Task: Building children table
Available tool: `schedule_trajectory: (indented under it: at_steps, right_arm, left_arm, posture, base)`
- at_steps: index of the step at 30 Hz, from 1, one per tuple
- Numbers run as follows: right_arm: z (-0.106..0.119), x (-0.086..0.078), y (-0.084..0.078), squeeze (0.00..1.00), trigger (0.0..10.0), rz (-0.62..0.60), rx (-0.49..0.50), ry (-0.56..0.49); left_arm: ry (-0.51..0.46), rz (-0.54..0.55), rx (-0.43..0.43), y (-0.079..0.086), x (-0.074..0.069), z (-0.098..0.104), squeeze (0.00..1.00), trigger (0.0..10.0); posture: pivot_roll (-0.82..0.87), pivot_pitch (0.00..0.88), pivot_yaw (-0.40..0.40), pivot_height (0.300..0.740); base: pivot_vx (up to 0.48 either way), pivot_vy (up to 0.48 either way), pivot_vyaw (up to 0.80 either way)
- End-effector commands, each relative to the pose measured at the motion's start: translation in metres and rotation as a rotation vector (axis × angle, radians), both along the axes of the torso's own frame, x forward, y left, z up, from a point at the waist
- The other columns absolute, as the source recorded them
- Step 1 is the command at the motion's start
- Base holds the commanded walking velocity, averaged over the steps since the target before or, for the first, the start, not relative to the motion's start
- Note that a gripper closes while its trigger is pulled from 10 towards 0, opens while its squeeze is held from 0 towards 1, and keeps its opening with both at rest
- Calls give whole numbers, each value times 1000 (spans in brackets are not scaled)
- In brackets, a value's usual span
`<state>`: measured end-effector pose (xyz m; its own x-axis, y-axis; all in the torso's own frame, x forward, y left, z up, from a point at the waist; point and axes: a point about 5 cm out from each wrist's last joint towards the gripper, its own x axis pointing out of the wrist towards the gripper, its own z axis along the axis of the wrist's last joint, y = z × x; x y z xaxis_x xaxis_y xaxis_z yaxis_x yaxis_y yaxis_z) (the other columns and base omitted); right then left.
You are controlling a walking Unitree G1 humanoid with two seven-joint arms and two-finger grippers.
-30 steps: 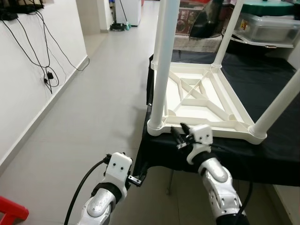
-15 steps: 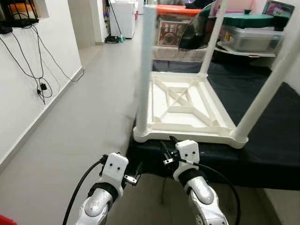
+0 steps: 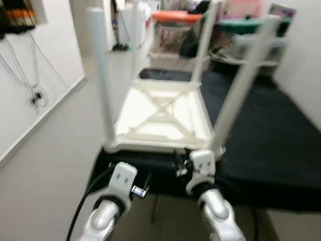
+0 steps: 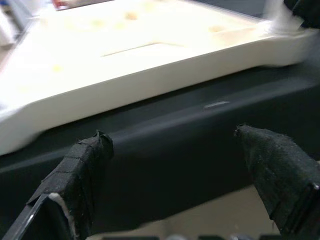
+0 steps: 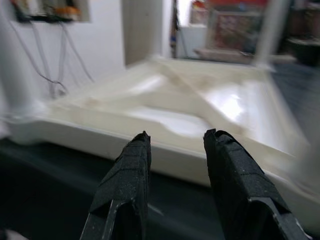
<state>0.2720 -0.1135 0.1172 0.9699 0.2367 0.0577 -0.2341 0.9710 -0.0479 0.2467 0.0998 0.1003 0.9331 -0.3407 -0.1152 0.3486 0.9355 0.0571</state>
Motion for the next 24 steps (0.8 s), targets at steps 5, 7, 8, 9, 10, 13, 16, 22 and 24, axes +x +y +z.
schedule_trajectory:
  at_steps: [5, 7, 8, 9, 10, 13, 16, 22, 24]
  right_arm:
    - [4, -1, 1, 0, 10000, -3, 39, -4]
    - [6, -1, 1, 0, 10000, -2, 38, -8]
    - [7, 0, 1, 0, 10000, -4, 38, -11]
    - [7, 0, 1, 0, 10000, -4, 38, -11]
    - [8, 1, 1, 75, 10000, -8, 40, -16]
    - [11, 3, 2, 1000, 10000, 4, 35, -27]
    - [12, 4, 2, 1000, 10000, 9, 29, -32]
    - [15, 5, 3, 1000, 10000, 0, 20, -43]
    - [15, 5, 2, 0, 10000, -21, 16, -46]
  left_arm:
    - [21, -3, -17, 1, 0, -2, 0, 10000]
    - [20, -4, -20, 1, 0, -2, 0, 10000]
    - [20, -4, -21, 1, 0, -2, 0, 10000]
    - [20, -4, -21, 1, 0, -2, 0, 10000]
    - [21, -4, -22, 1, 0, -2, 0, 10000]
    - [20, -4, -29, 0, -1, -2, 0, 10000]
    - [20, -4, -33, 0, -2, -2, 0, 10000]
    - [20, -5, -35, 0, -2, -1, 0, 10000]
    - [22, -6, -35, 0, -3, -1, 0, 10000]
  posture:
    - [51, 35, -28, 740]
    - [51, 37, -27, 740]
    - [52, 39, -26, 740]
    - [52, 39, -26, 740]
    - [52, 39, -26, 740]
    - [54, 42, -27, 740]
    - [54, 43, -28, 740]
    - [54, 47, -28, 740]
    - [54, 50, -30, 740]
  base:
    - [0, 0, 0]
    - [0, 0, 0]
    - [0, 0, 0]
    - [0, 0, 0]
    - [0, 0, 0]
    - [0, 0, 0]
    - [0, 0, 0]
    - [0, 319, 0]
    - [0, 172, 0]
